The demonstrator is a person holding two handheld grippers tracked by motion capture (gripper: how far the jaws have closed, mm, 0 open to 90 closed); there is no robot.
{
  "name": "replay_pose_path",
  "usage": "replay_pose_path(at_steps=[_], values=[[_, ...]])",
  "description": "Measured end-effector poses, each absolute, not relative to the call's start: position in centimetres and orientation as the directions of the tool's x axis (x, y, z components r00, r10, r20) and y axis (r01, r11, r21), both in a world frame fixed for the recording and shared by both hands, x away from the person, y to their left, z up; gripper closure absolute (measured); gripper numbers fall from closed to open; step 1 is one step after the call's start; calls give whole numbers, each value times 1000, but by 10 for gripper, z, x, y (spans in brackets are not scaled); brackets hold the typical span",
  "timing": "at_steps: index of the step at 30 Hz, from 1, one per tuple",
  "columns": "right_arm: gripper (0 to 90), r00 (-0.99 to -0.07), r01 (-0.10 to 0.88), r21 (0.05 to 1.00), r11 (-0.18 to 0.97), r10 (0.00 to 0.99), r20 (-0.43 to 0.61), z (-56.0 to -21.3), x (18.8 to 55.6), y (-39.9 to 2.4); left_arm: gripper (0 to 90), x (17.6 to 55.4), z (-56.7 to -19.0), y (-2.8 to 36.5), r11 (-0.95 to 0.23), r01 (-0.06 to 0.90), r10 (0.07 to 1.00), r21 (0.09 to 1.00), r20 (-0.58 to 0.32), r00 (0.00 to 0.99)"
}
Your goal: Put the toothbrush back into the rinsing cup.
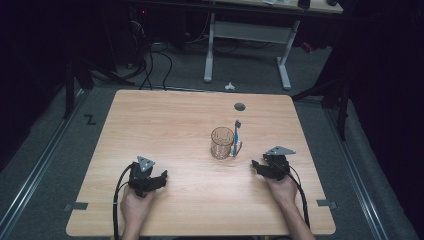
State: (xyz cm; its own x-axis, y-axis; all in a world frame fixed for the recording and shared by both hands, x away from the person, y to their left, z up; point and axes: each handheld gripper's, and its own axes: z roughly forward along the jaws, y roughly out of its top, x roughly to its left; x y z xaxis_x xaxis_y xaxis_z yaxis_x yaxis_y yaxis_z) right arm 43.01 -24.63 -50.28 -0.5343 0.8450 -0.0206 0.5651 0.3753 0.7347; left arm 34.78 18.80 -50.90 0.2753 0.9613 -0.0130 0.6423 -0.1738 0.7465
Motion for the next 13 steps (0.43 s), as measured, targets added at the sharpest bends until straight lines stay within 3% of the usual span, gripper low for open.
replay_pose_path(at_steps=[13], values=[[403,-528,569,733,373,849,-22,-503,429,-247,260,348,-509,188,-174,642,961,747,-13,276]])
